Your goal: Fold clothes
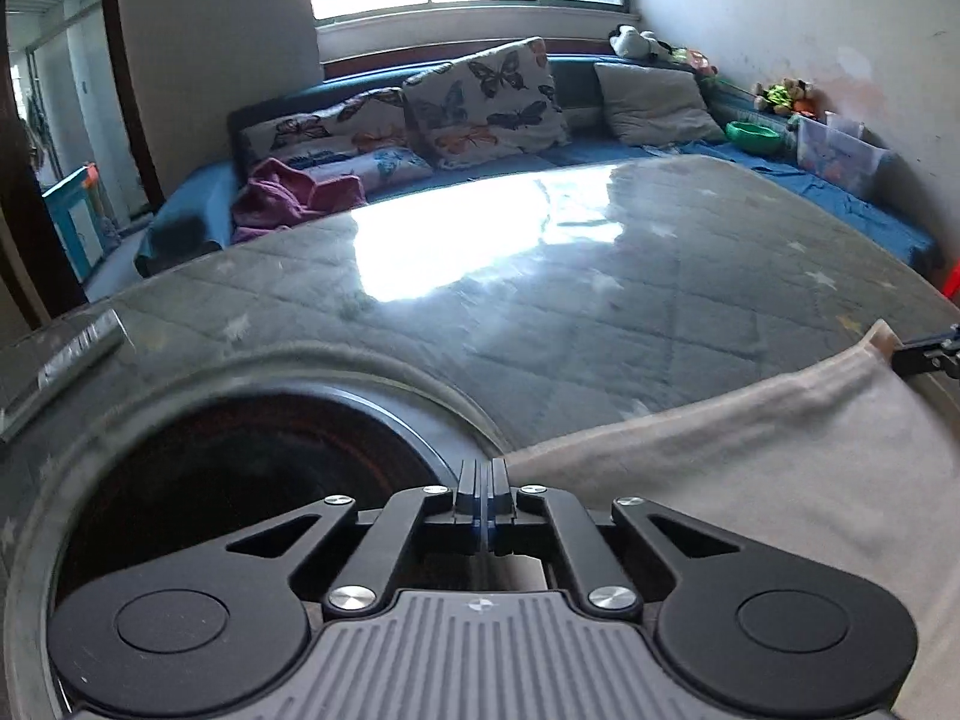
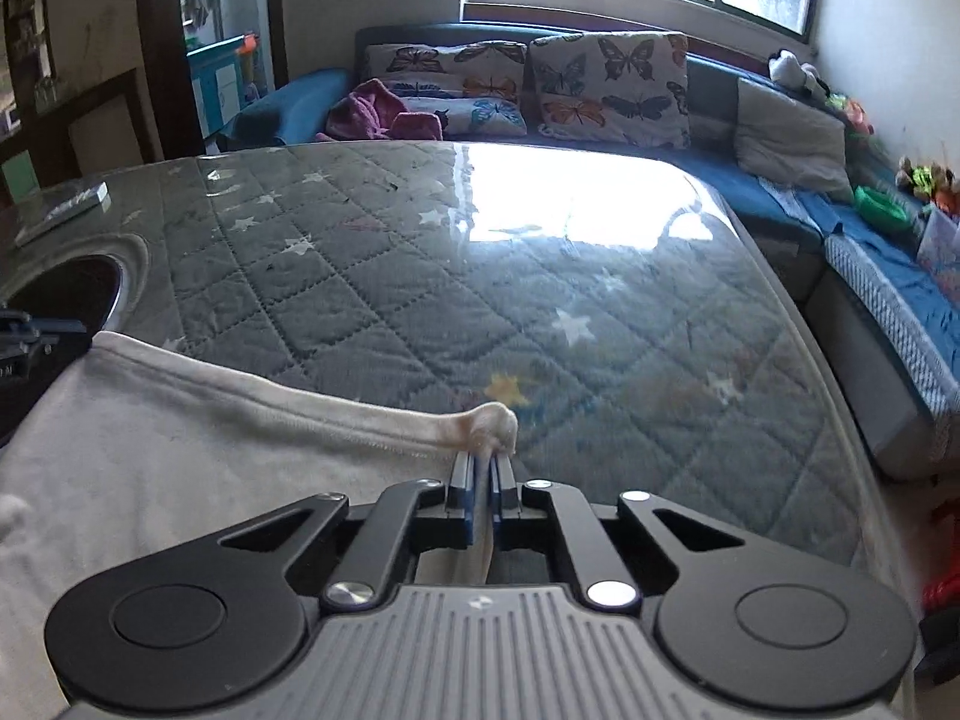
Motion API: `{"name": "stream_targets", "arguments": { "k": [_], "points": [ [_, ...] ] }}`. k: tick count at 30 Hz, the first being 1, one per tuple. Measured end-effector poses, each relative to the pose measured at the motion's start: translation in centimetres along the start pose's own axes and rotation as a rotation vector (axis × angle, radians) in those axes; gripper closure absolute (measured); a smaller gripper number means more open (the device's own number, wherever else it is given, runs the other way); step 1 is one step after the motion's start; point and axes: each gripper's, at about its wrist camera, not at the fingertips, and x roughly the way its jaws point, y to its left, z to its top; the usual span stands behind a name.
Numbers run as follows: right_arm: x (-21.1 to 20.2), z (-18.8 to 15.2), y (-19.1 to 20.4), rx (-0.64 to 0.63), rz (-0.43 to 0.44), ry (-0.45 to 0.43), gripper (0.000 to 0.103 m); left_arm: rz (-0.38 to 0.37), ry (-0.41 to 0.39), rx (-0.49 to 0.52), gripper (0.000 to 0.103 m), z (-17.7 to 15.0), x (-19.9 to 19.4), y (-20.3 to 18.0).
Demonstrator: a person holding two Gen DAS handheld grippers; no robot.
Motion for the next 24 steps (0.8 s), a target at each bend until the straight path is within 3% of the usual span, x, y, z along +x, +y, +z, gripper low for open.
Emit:
{"name": "stream_targets", "arguments": {
  "k": [6, 8, 9, 10, 12, 20, 22, 24],
  "points": [
    [2.3, 2.0, 1.2, -0.048, -0.009, -0.008, 0.098, 0.024, 0.026, -0.036, 0.101, 1.8, 2.4, 1.6],
    [2.6, 2.2, 1.5, -0.062, -0.013, -0.011, 0.098, -0.026, 0.028, -0.068, 0.097, 2.0, 2.0, 2.3],
    [2.8, 2.4, 1.7, -0.069, -0.015, -0.013, 0.098, -0.038, 0.031, -0.076, 0.093, 2.0, 1.5, 2.4],
    [2.8, 2.4, 1.7, -0.079, -0.015, -0.012, 0.098, -0.032, 0.034, -0.081, 0.08, 1.9, 1.1, 2.5],
    [2.8, 2.5, 1.7, -0.092, -0.012, -0.009, 0.097, -0.045, 0.03, -0.094, 0.066, 1.4, 0.2, 2.9],
    [2.3, 2.8, 1.5, -0.093, 0.004, -0.014, 0.093, -0.068, 0.074, -0.059, 0.068, -0.5, 0.0, 1.6],
    [1.8, 2.9, 1.6, -0.096, 0.01, -0.023, 0.093, -0.075, 0.061, -0.059, 0.089, -0.4, 0.1, 1.4],
    [1.5, 3.0, 1.8, -0.107, 0.018, -0.028, 0.093, -0.069, 0.045, -0.041, 0.094, -0.1, 0.1, 1.3]
  ]
}}
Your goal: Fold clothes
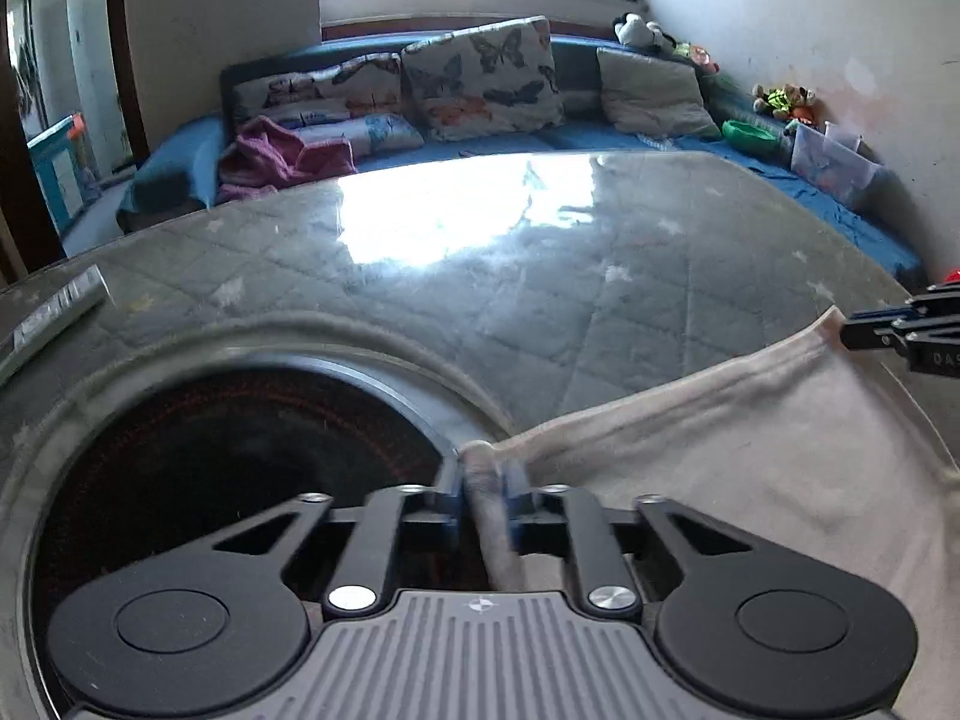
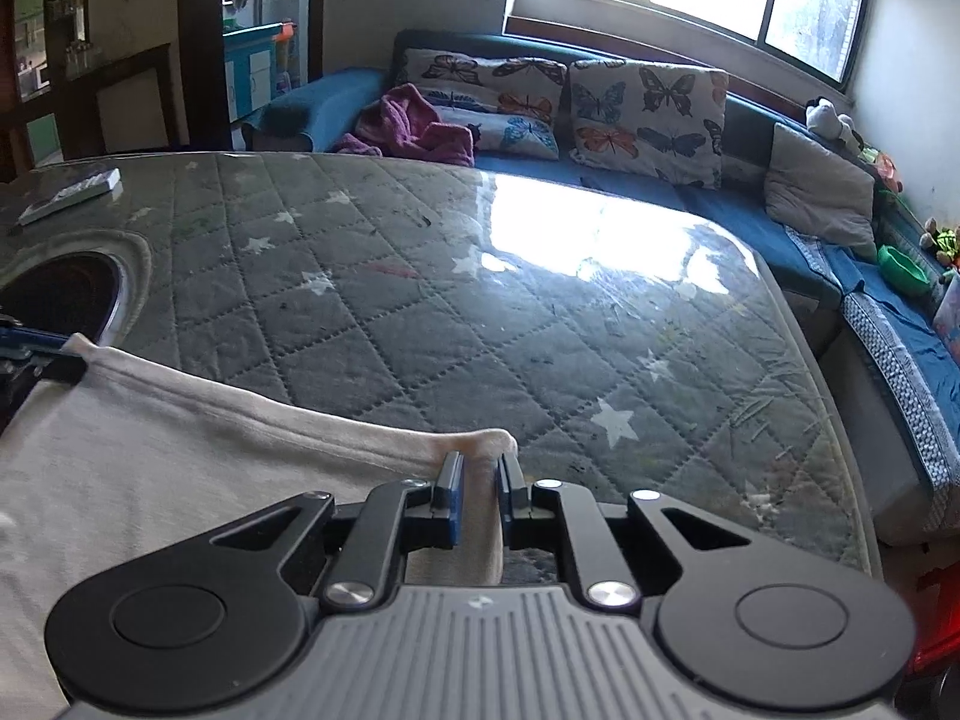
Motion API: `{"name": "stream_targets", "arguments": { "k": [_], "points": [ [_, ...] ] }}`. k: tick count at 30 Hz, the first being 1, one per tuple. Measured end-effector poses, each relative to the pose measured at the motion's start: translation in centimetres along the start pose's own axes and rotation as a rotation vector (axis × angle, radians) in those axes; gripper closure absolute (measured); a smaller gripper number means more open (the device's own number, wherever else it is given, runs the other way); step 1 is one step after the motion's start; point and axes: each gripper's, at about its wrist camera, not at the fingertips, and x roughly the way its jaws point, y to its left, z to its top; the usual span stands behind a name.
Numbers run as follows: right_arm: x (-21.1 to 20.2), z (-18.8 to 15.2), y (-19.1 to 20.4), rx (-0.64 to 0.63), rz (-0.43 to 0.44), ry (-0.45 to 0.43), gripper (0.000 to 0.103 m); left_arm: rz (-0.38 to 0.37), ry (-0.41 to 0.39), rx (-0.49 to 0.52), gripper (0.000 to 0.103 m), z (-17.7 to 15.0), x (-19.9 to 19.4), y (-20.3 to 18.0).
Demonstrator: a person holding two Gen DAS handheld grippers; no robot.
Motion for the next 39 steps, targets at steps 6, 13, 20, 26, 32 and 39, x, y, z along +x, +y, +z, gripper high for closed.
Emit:
{"name": "stream_targets", "arguments": {
  "k": [6, 13, 20, 26, 32, 39],
  "points": [
    [-0.2, 0.0, 1.0, -0.037, 0.024, -0.004, 0.086, 0.045, -0.028, 0.009, 0.095, 1.5, 1.7, 0.3],
    [0.1, -0.4, 1.1, -0.033, 0.015, 0.004, 0.085, 0.038, -0.034, -0.049, 0.09, 2.0, 1.5, 1.8],
    [-4.0, -1.4, 4.1, -0.093, 0.08, -0.039, 0.083, 0.103, -0.071, -0.129, 0.064, -0.9, -4.4, 3.8],
    [-7.1, -3.7, 9.5, -0.192, 0.2, -0.05, 0.077, 0.206, -0.093, -0.235, 0.051, -5.5, -10.2, 5.9],
    [-8.9, -6.3, 15.6, -0.31, 0.301, -0.086, 0.07, 0.318, -0.107, -0.347, 0.046, -11.1, -15.0, 7.9],
    [-9.0, -8.0, 19.5, -0.361, 0.334, -0.084, 0.07, 0.354, -0.097, -0.464, 0.045, -15.6, -18.0, 9.3]
  ]
}}
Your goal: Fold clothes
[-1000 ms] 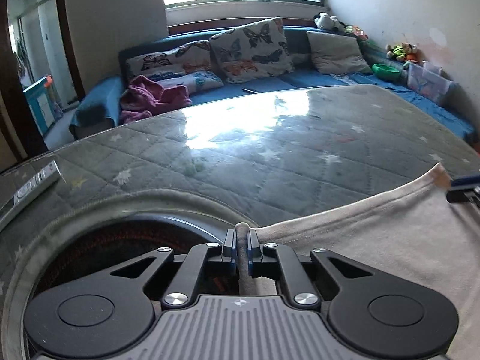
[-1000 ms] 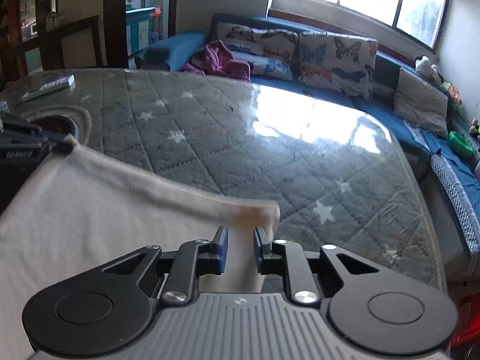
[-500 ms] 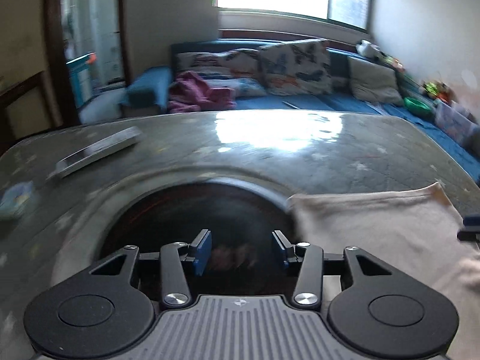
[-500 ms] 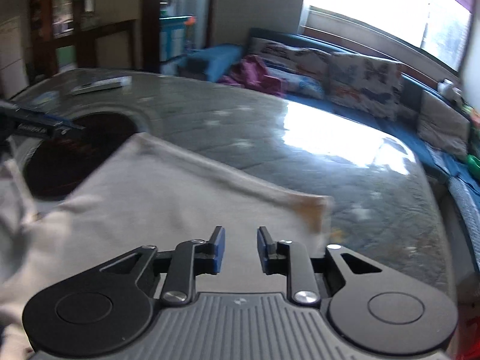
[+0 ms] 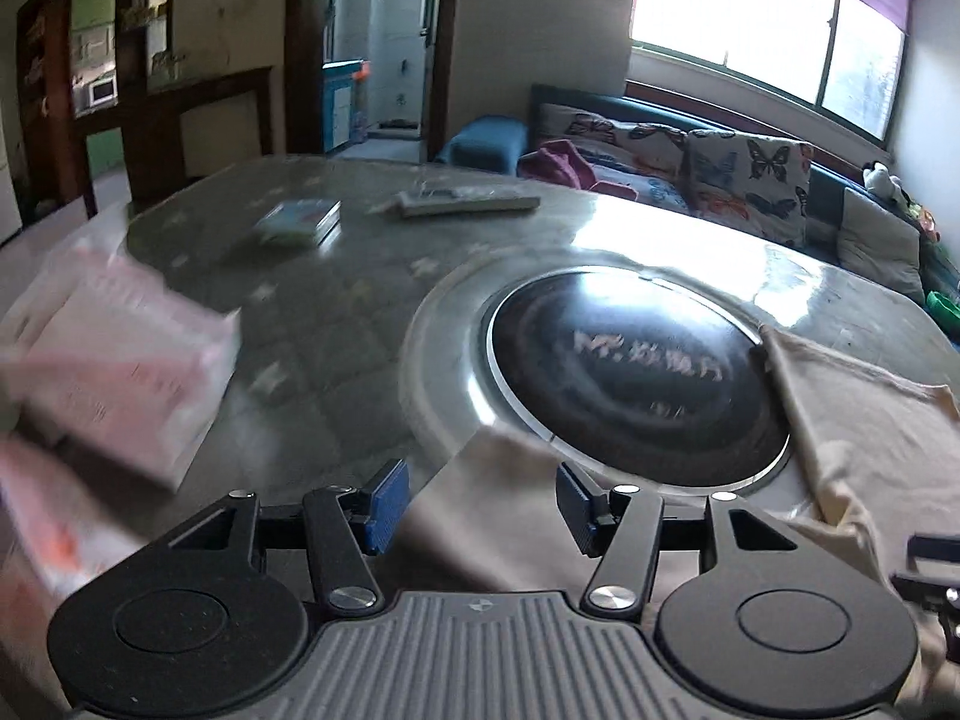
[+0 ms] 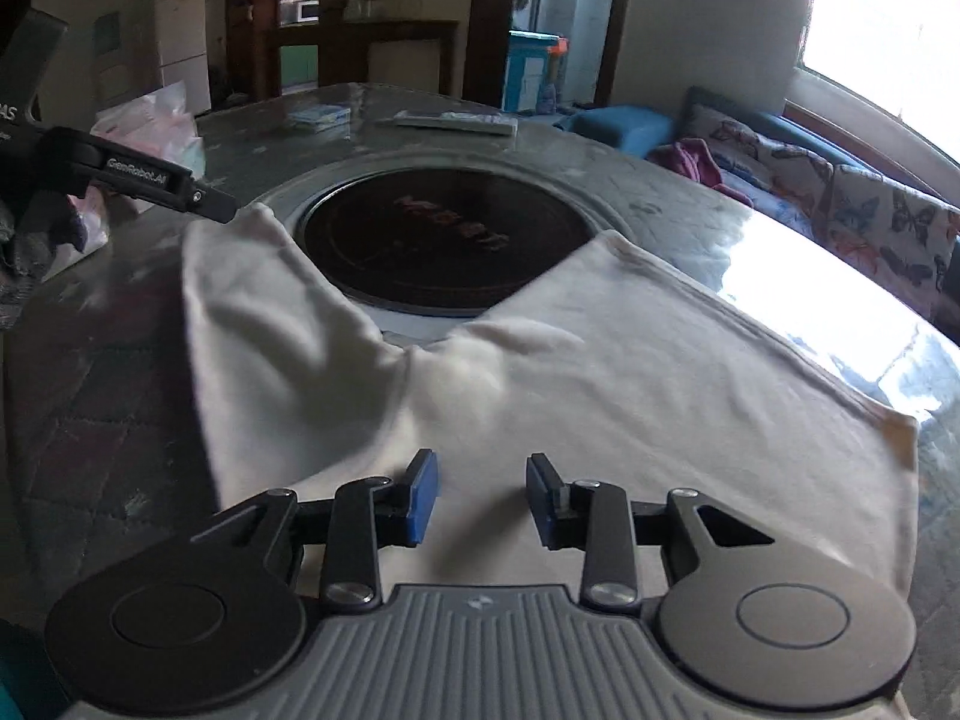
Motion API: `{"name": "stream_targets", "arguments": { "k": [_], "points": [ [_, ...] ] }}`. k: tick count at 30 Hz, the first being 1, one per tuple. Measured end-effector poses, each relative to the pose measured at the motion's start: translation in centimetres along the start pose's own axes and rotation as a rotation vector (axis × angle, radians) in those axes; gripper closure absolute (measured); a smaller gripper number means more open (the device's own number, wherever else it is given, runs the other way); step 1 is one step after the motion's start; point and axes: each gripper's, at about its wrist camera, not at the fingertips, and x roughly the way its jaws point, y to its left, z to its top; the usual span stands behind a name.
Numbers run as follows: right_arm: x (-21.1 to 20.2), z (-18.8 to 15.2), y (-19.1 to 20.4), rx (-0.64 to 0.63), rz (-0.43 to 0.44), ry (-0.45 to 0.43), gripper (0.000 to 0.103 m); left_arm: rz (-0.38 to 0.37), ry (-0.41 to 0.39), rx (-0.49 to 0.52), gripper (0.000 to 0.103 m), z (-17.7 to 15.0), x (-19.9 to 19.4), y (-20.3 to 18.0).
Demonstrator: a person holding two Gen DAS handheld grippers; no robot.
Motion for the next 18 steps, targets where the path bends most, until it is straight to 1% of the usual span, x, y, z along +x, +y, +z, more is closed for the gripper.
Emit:
{"name": "stream_targets", "arguments": {
  "k": [3, 6, 8, 11, 13, 14, 16, 17, 18],
  "points": [
    [-0.6, 0.0, 0.7, -0.005, -0.01, -0.016, 0.07, 0.008, -0.005, -0.033, 0.042, -0.5, -0.1, 0.9],
    [-1.6, 0.1, 1.2, -0.004, -0.016, -0.032, 0.07, 0.013, -0.006, -0.064, 0.042, -0.7, 0.1, 1.5],
    [-2.1, 0.0, 1.6, -0.013, -0.019, -0.036, 0.069, 0.008, -0.004, -0.054, 0.042, -0.9, 0.4, 1.4],
    [-2.6, -0.3, 2.4, -0.03, -0.023, -0.043, 0.069, -0.001, 0.01, -0.052, 0.045, -1.2, 1.1, 1.4],
    [-3.0, -0.4, 3.1, -0.049, -0.02, -0.05, 0.069, -0.003, 0.017, -0.072, 0.063, -1.3, 1.4, 1.6],
    [-3.2, -0.4, 3.4, -0.055, -0.013, -0.053, 0.069, -0.001, 0.012, -0.072, 0.068, -1.4, 1.4, 1.7],
    [-3.3, -0.5, 4.2, -0.072, 0.005, -0.056, 0.069, -0.003, 0.005, -0.073, 0.087, -1.4, 1.4, 1.8],
    [-3.3, -0.5, 4.6, -0.085, 0.018, -0.057, 0.069, -0.005, 0.004, -0.077, 0.09, -1.4, 1.3, 1.9],
    [-3.3, -0.5, 5.1, -0.097, 0.031, -0.059, 0.069, -0.006, 0.003, -0.082, 0.096, -1.4, 1.2, 2.0]
  ]
}}
